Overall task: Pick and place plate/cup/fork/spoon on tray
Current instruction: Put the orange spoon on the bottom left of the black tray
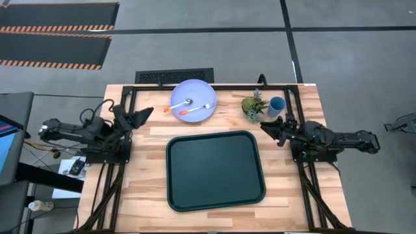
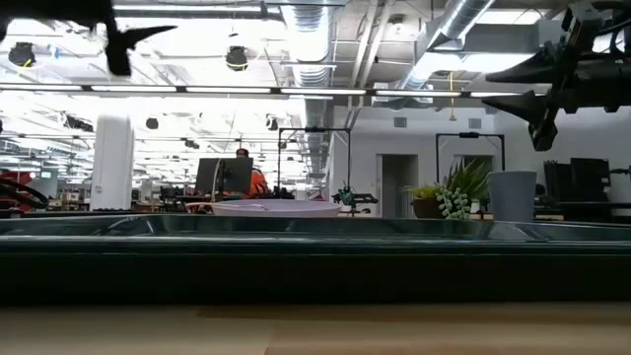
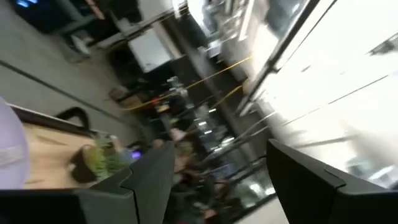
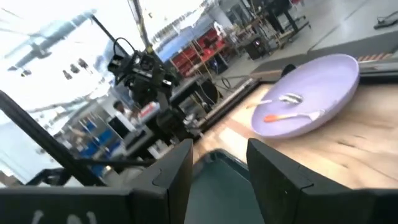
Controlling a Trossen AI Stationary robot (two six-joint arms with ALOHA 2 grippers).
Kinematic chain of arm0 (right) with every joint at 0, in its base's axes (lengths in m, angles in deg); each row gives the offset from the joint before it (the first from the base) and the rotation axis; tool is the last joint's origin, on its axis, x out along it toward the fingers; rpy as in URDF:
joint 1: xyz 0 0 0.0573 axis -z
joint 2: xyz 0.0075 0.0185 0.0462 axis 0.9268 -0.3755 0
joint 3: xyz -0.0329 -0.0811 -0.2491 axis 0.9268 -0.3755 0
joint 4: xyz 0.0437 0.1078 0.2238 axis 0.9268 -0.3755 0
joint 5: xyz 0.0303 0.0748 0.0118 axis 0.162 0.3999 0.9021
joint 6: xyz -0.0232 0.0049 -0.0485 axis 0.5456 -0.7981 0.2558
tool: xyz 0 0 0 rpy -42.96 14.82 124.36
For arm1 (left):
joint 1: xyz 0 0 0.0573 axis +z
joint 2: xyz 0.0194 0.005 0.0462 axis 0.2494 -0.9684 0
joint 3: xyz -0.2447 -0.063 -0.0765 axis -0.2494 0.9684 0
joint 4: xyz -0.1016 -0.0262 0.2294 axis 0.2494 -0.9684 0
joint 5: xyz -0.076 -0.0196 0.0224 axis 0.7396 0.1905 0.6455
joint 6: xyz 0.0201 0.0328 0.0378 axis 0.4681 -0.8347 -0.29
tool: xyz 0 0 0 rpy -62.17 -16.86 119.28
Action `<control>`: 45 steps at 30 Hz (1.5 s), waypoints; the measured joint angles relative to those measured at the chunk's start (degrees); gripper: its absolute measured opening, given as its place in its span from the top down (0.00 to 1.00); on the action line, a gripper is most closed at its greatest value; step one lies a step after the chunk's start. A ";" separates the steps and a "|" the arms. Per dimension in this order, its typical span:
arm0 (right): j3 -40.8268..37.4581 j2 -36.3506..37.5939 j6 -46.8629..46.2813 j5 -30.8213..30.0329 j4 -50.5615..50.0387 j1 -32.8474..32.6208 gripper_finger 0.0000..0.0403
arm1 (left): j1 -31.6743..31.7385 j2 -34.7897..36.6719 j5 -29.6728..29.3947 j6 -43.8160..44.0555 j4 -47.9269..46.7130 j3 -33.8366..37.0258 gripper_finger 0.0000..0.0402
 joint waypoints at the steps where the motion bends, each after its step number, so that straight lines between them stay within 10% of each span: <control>1: 0.00 0.00 -0.03 -0.68 0.49 0.00 0.56 | 0.39 -2.90 -0.21 -0.35 -2.40 -3.00 0.41; 11: 0.00 -0.02 0.75 -6.70 2.62 -0.02 0.54 | 14.50 -35.13 8.15 -2.63 -50.15 -39.64 0.41; 19: 0.00 0.00 0.95 -7.01 2.62 -0.02 0.48 | 30.25 -52.48 23.43 -22.86 -59.55 -57.27 0.37; 29: 2.13 0.01 6.76 -7.45 2.21 0.36 0.47 | 45.01 -66.87 41.52 -34.51 -60.41 -63.74 0.37; 45: 2.44 -0.02 6.40 -8.45 1.65 1.46 0.50 | 45.26 -85.08 33.04 -45.51 -64.06 -63.74 0.37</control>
